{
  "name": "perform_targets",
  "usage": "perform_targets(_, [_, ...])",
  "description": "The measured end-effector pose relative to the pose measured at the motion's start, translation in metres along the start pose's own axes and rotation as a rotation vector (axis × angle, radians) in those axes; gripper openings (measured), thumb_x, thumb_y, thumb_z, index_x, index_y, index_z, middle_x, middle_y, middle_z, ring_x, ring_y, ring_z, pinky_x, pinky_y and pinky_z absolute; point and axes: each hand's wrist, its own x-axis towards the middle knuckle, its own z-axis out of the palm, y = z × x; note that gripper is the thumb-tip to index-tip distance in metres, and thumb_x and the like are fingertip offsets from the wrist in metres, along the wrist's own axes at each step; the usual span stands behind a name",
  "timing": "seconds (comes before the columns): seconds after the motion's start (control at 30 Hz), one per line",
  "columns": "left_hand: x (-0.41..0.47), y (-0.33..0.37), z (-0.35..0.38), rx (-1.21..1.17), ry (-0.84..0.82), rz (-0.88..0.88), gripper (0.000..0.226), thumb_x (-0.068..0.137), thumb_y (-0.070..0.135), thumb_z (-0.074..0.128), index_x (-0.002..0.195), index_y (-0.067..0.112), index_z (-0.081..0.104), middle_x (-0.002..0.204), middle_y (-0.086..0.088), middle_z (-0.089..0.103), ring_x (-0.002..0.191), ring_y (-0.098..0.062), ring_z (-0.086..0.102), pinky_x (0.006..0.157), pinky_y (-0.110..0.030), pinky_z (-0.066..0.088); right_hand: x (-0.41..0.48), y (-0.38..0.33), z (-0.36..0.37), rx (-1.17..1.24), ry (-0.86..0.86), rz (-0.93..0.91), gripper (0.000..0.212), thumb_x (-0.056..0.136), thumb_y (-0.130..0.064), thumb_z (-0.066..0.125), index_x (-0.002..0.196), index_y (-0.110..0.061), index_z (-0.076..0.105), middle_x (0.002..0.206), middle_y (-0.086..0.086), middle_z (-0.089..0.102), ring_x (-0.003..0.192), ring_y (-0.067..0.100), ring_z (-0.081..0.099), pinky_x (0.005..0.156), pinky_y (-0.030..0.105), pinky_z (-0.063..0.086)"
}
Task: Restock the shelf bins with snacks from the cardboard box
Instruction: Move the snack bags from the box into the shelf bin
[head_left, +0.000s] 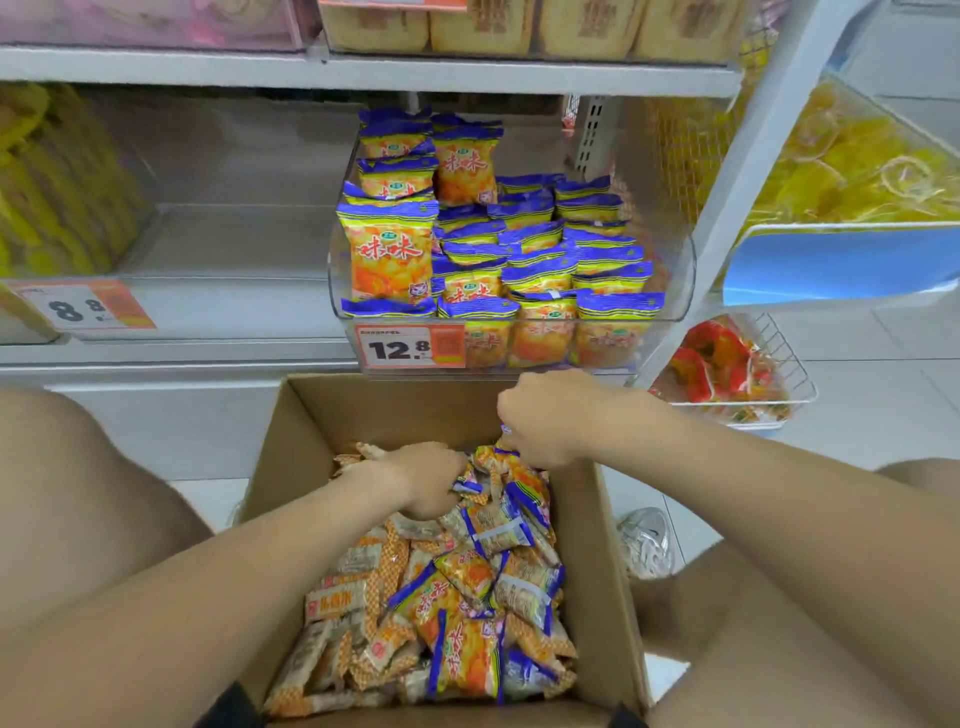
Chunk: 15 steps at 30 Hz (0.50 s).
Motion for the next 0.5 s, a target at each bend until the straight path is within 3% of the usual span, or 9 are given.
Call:
perform_targets(0.07, [0.023, 0.005, 0.010, -0.049, 0.121, 0.048, 0.053, 0.102, 0.025, 0.057, 0.151, 0.010, 0.040, 0.140, -0.015, 0.048, 0.127, -0.036, 0.056, 0.100, -0.045, 0.050, 0.004, 0.010, 0.002, -0.014, -0.072, 0.039, 0.004, 0.100, -0.015, 0.054, 0.099, -0.013, 0.051, 0.090, 0.006, 0.044, 0.074, 0.028, 0.057, 0.059, 0.035, 0.047])
perform_targets(0.1, [0.033, 0.009, 0.012, -0.067, 0.180, 0.080, 0.057, 0.102, 0.022, 0.056, 0.153, 0.010, 0.036, 0.145, -0.014, 0.044, 0.130, -0.037, 0.054, 0.101, -0.047, 0.049, 0.006, 0.016, 0.004, -0.011, -0.107, 0.055, 0.006, 0.099, -0.014, 0.054, 0.106, -0.013, 0.054, 0.090, 0.007, 0.043, 0.077, 0.030, 0.058, 0.061, 0.035, 0.046])
perform_targets(0.2, [0.057, 0.024, 0.004, -0.057, 0.283, 0.166, 0.065, 0.103, 0.016, 0.054, 0.160, 0.015, 0.024, 0.158, -0.010, 0.033, 0.135, -0.037, 0.048, 0.102, -0.051, 0.046, 0.008, 0.029, 0.014, 0.003, -0.200, 0.064, 0.007, 0.096, -0.011, 0.055, 0.100, -0.015, 0.052, 0.086, 0.009, 0.044, 0.076, 0.029, 0.056, 0.063, 0.035, 0.047])
perform_targets(0.27, [0.071, 0.030, -0.005, -0.069, 0.292, 0.170, 0.068, 0.103, 0.011, 0.055, 0.162, 0.016, 0.022, 0.155, -0.011, 0.038, 0.135, -0.037, 0.047, 0.102, -0.050, 0.045, 0.010, 0.036, 0.024, 0.030, -0.174, 0.079, 0.002, 0.096, -0.014, 0.054, 0.097, -0.013, 0.054, 0.089, 0.011, 0.055, 0.080, 0.031, 0.061, 0.064, 0.036, 0.050])
perform_targets(0.37, [0.091, 0.034, -0.007, -0.182, 0.285, 0.146, 0.056, 0.101, 0.014, 0.061, 0.152, 0.010, 0.039, 0.141, -0.017, 0.049, 0.131, -0.038, 0.052, 0.103, -0.047, 0.046, 0.010, 0.046, 0.037, 0.099, -0.133, 0.119, 0.018, 0.097, -0.019, 0.052, 0.108, -0.011, 0.064, 0.099, 0.012, 0.061, 0.086, 0.033, 0.064, 0.070, 0.038, 0.055])
perform_targets(0.5, [0.103, 0.034, 0.008, -0.231, 0.284, 0.092, 0.029, 0.097, 0.030, 0.074, 0.114, 0.011, 0.063, 0.127, -0.015, 0.050, 0.114, -0.036, 0.059, 0.099, -0.040, 0.048, 0.006, 0.054, 0.051, 0.142, -0.111, 0.128, 0.021, 0.098, -0.023, 0.051, 0.113, -0.015, 0.062, 0.107, 0.010, 0.056, 0.099, 0.036, 0.063, 0.079, 0.041, 0.056])
